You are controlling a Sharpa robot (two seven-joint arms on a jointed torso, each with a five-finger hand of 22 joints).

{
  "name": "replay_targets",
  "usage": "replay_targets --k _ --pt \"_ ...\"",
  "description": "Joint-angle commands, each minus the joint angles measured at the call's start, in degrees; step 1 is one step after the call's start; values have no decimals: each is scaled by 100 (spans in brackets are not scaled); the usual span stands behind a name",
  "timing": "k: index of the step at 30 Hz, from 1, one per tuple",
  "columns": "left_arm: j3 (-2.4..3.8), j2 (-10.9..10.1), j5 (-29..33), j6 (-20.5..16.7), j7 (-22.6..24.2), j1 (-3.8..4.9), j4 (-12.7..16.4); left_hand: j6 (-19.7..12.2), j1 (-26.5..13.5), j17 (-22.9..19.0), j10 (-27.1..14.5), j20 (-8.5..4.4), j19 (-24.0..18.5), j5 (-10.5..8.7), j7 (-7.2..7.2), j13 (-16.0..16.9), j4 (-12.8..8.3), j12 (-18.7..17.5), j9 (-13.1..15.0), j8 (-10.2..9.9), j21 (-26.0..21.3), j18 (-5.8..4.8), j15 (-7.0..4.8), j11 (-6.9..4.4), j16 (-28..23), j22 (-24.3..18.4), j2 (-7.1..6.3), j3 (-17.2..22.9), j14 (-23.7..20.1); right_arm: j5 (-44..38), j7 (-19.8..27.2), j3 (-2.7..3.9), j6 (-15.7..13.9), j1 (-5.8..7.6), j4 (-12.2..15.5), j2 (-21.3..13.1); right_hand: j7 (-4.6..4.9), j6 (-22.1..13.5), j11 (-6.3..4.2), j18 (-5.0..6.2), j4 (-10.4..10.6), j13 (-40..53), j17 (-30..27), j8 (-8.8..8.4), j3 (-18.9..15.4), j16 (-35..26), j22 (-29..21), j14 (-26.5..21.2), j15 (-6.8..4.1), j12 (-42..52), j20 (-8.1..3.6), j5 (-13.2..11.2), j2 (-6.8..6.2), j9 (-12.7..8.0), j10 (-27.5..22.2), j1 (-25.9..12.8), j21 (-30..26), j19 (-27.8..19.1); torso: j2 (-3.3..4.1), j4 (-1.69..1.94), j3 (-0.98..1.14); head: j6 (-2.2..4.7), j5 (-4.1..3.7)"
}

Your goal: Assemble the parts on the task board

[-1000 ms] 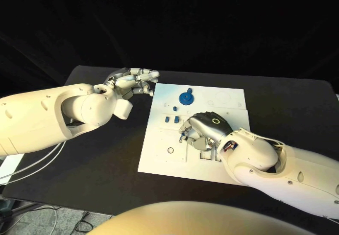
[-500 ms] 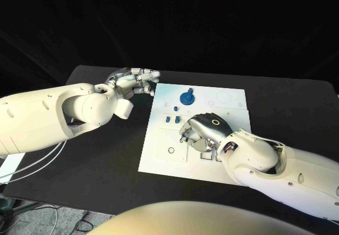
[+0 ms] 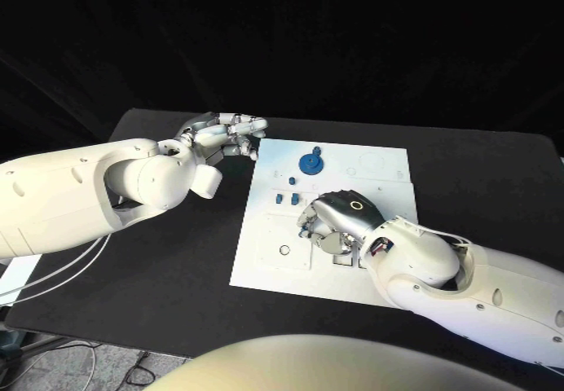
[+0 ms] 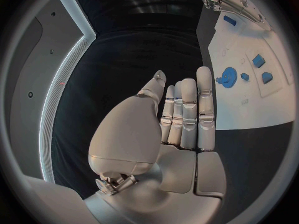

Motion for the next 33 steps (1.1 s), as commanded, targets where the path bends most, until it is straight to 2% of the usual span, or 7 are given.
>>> replay_targets --k 1,10,22,33 --pt "5 12 -92 66 73 7 15 -36 14 -11 -39 20 -30 -13 -7 -9 -3 -13 -9 26 -37 59 -6 -9 -30 -8 57 -20 -19 -116 -27 -2 130 -10 -7 18 32 24 19 6 -19 -2 -1 26 9 -1 198 96 0 -7 10 20 9 6 0 -20 22 9 3 1 -2 1 -3" --pt "5 12 -136 89 79 7 23 -36 20 -13 -40 20 -28 -12 -7 -9 -6 -12 -9 27 -39 60 -7 -10 -31 -10 59 -20 -17 -250 -162 -2 166 -16 -16 62 32 24 19 6 -19 -2 -1 26 9 -1 198 96 0 -7 10 20 9 6 0 -20 22 9 -1 3 -3 1 -6" --pt "4 30 -162 139 75 5 49 -37 32 -17 -42 20 -24 -13 -7 -11 -11 -11 -9 30 -44 61 -8 -10 -33 -15 64 -19 -14 -323 -255 -3 396 -17 -25 93 33 21 19 7 -16 -2 -5 24 3 -2 193 96 1 -7 10 18 4 7 2 -30 19 7 0 -1 -4 1 11" --pt "4 32 -185 149 58 5 45 -37 32 -17 -42 20 -24 -13 -7 -11 -11 -11 -9 30 -44 61 -8 -10 -33 -15 64 -19 -14 -336 -239 -4 334 -17 0 83 33 21 19 7 -16 -2 -5 24 3 -2 193 96 1 -7 10 18 4 7 2 -30 19 7 0 2 -4 1 7"
